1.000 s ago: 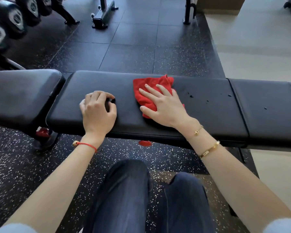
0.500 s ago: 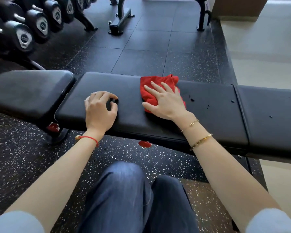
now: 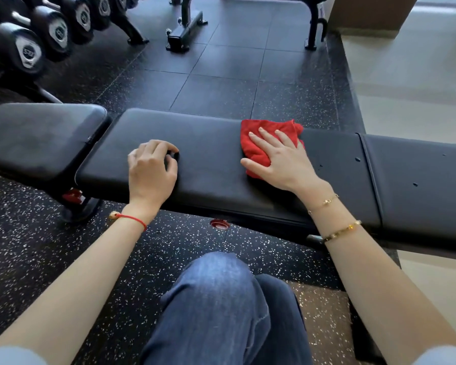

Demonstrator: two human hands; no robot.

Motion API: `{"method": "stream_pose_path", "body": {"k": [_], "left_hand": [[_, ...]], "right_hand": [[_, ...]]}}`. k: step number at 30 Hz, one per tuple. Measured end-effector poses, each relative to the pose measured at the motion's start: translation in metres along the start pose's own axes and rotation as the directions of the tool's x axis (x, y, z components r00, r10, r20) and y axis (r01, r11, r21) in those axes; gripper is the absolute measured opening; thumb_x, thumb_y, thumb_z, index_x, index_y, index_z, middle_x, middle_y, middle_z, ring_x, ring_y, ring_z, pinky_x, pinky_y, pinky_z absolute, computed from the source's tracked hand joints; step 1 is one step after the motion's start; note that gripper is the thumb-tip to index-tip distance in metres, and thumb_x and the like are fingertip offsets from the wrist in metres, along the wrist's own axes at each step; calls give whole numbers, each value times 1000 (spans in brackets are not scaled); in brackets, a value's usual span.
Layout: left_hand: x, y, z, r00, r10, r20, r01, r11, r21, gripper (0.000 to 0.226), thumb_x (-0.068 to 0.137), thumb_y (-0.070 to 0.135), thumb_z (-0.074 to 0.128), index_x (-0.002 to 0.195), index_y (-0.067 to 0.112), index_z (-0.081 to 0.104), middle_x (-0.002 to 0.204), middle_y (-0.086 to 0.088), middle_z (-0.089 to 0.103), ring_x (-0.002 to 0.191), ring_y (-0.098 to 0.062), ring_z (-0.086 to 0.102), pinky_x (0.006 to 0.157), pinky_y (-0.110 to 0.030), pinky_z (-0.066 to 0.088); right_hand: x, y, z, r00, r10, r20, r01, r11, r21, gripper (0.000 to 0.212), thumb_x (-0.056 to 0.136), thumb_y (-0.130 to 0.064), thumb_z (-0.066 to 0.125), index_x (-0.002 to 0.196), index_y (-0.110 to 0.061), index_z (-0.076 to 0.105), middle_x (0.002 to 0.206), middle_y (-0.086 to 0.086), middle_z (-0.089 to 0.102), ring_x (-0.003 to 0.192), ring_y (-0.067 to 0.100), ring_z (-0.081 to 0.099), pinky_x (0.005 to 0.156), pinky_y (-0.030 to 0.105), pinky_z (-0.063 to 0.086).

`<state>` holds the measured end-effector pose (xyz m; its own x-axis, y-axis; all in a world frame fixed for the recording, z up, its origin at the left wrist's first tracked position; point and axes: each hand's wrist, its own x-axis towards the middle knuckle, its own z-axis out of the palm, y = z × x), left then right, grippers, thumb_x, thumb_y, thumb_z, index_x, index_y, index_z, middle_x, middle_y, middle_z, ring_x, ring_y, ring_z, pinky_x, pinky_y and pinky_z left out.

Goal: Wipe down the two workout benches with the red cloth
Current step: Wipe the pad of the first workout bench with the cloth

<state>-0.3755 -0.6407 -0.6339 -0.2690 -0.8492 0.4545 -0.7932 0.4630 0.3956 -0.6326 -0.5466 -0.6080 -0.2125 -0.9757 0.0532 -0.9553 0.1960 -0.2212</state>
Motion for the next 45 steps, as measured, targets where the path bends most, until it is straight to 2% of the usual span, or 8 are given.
{"method": "stream_pose_path", "body": {"k": [5, 10, 18, 22, 26, 34, 41, 45], "left_hand": [[-11, 22, -1, 999, -32, 38, 34, 998, -62, 23, 92, 25, 55, 112, 19, 67, 115, 0, 67, 115, -23, 58, 103, -41, 36], [-25, 44, 9, 994, 74, 79, -69, 996, -60, 32, 90, 32, 54, 117, 21, 67, 124, 3, 64, 123, -19, 53, 109, -43, 35], [-33, 49, 12, 996, 76, 45, -78, 997, 27, 37, 88, 31, 52, 120, 20, 67, 129, 2, 63, 127, -22, 52, 110, -44, 34], [-33, 46, 13, 996, 84, 34, -85, 996, 26, 37, 88, 30, 52, 120, 21, 67, 129, 2, 63, 126, -21, 53, 110, -44, 34], [-33, 45, 14, 996, 88, 19, -88, 996, 8, 36, 87, 29, 53, 119, 21, 68, 128, 3, 64, 126, -21, 53, 110, -43, 34], [-34, 47, 15, 997, 80, 7, -80, 997, 1, 36, 88, 29, 51, 119, 20, 67, 128, 2, 63, 126, -22, 52, 111, -43, 32], [-34, 45, 17, 999, 32, -9, -32, 999, -16, 37, 86, 27, 53, 119, 15, 65, 126, -3, 62, 123, -25, 52, 109, -42, 35], [-34, 46, 17, 999, 36, -6, -36, 999, -15, 38, 86, 30, 50, 119, 16, 65, 125, -2, 62, 123, -25, 52, 110, -43, 35]], "right_hand": [[-1, -16, 3, 1000, -30, 3, 30, 999, -17, 70, 89, -72, 34, 151, -44, 22, 161, -14, 16, 150, 20, 11, 120, 49, 7], [-37, 0, 1, 998, -67, -22, 66, 998, -10, 71, 84, -76, 33, 149, -48, 23, 160, -19, 18, 150, 16, 12, 119, 47, 8], [7, -20, 1, 998, 55, 36, -55, 998, -15, 66, 92, -68, 34, 152, -42, 21, 162, -15, 13, 150, 21, 8, 119, 50, 5], [-1, -50, 7, 997, -62, 35, 62, 998, -19, 63, 94, -64, 35, 152, -41, 22, 162, -14, 15, 150, 22, 9, 119, 52, 3], [-38, -36, 7, 989, -145, -11, 144, 989, -16, 60, 94, -63, 33, 150, -45, 24, 160, -19, 19, 150, 15, 12, 119, 46, 6], [11, 2, -6, 996, 78, 32, -77, 996, -44, 58, 97, -59, 32, 152, -41, 23, 162, -13, 16, 150, 21, 10, 120, 49, 5], [-34, -30, 6, 991, -132, -2, 132, 991, -32, 58, 96, -59, 32, 151, -43, 24, 160, -17, 19, 150, 16, 12, 120, 47, 5], [-46, 2, -3, 997, -75, -6, 75, 997, -7, 58, 94, -61, 35, 149, -45, 26, 159, -19, 20, 149, 14, 13, 120, 47, 9]]}}
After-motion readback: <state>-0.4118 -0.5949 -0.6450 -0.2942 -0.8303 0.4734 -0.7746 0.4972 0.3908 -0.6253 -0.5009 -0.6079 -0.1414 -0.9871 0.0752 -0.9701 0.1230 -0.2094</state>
